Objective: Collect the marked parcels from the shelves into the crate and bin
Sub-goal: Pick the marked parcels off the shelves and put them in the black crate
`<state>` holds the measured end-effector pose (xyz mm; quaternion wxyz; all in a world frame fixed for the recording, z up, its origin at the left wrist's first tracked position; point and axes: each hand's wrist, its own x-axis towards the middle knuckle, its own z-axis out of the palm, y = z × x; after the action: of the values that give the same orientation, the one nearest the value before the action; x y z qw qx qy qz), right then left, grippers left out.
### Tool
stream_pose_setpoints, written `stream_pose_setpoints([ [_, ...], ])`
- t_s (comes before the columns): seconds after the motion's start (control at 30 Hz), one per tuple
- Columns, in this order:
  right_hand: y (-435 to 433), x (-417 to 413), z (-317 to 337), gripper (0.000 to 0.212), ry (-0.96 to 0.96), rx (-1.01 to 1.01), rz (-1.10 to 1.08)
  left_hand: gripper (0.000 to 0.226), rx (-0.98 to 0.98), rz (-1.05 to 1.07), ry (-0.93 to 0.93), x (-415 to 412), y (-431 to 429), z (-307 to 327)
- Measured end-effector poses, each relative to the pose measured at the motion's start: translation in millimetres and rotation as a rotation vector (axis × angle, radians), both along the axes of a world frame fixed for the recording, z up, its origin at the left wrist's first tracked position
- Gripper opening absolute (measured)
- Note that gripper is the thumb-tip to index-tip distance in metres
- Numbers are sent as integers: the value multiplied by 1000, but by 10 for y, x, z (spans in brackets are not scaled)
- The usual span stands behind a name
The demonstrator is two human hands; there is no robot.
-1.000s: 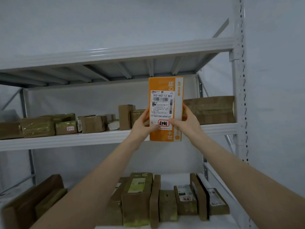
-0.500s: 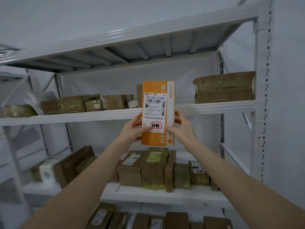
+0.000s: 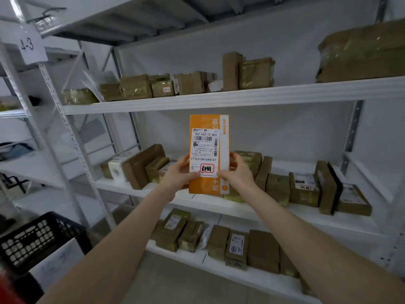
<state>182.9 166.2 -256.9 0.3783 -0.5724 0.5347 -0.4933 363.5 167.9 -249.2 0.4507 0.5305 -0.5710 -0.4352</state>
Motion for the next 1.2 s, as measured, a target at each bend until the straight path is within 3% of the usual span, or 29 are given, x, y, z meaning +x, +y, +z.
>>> stream_pose_setpoints([
  [0.3,-194,944,-628,91,99,161,189,74,152,87,29,936,-45,-730],
  [0.7,-646,3014,-1493,87,166,298,300,75,270,310,62,2826,-129,-1553],
  [1.2,-1191,5303,-2167,87,292,404,715,72,413,687,194,4804,-72,-2328],
])
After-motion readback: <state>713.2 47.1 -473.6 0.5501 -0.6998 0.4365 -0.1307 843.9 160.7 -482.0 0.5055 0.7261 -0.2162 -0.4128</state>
